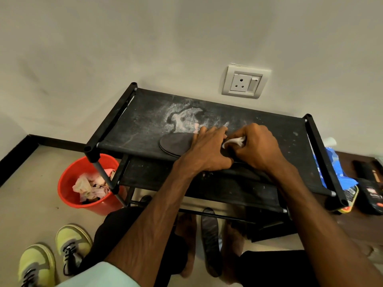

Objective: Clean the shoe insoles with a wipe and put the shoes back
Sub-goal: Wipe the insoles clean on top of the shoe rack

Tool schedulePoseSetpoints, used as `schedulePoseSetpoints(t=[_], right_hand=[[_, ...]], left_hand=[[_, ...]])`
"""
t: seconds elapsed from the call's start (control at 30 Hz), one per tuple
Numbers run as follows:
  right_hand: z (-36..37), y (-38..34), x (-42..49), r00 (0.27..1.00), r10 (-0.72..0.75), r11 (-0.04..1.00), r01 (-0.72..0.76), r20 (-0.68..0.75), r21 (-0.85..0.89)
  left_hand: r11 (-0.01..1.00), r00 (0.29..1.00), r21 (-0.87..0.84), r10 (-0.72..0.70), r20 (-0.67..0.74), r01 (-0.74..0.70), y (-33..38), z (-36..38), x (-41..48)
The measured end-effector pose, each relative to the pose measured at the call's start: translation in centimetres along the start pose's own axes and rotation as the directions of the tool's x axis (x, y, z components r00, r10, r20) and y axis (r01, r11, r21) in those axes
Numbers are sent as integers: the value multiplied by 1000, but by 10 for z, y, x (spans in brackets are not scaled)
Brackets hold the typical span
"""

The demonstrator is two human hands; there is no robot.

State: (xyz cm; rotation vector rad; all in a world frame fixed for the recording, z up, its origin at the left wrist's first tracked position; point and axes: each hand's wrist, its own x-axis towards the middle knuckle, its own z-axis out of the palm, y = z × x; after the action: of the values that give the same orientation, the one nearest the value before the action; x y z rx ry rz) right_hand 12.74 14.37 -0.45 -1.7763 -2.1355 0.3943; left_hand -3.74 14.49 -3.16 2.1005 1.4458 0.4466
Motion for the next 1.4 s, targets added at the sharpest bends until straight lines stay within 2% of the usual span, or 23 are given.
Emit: schedulePoseSetpoints(t=[0.3,0.43,0.67,0.9,1.2,1.4], right_hand=[[-8,23,9,974,183,981,-190,-136,-40],[-21,34,-3,950,211,966,-167,-231,195],[-29,43,-19,930,244,896,-107,-276,430],[-33,55,-18,955,214,933,-136,-207,334],[-30,44,-18,985,127,958,-91,-118,272],[-30,51,-15,972,179,961,-139,-153,241]], left_hand=[[999,1000,-35,4,-11,-5,1,-3,-3],[1000,1000,-22,11,-20,-11,2,-3,-3],[999,999,17,39,-38,-38,2,-4,-6],[998,998,53,35,-61,-32,2,-8,-7],[987,995,155,52,-84,-38,4,-7,-6],[973,991,224,82,-107,-56,16,5,-1]])
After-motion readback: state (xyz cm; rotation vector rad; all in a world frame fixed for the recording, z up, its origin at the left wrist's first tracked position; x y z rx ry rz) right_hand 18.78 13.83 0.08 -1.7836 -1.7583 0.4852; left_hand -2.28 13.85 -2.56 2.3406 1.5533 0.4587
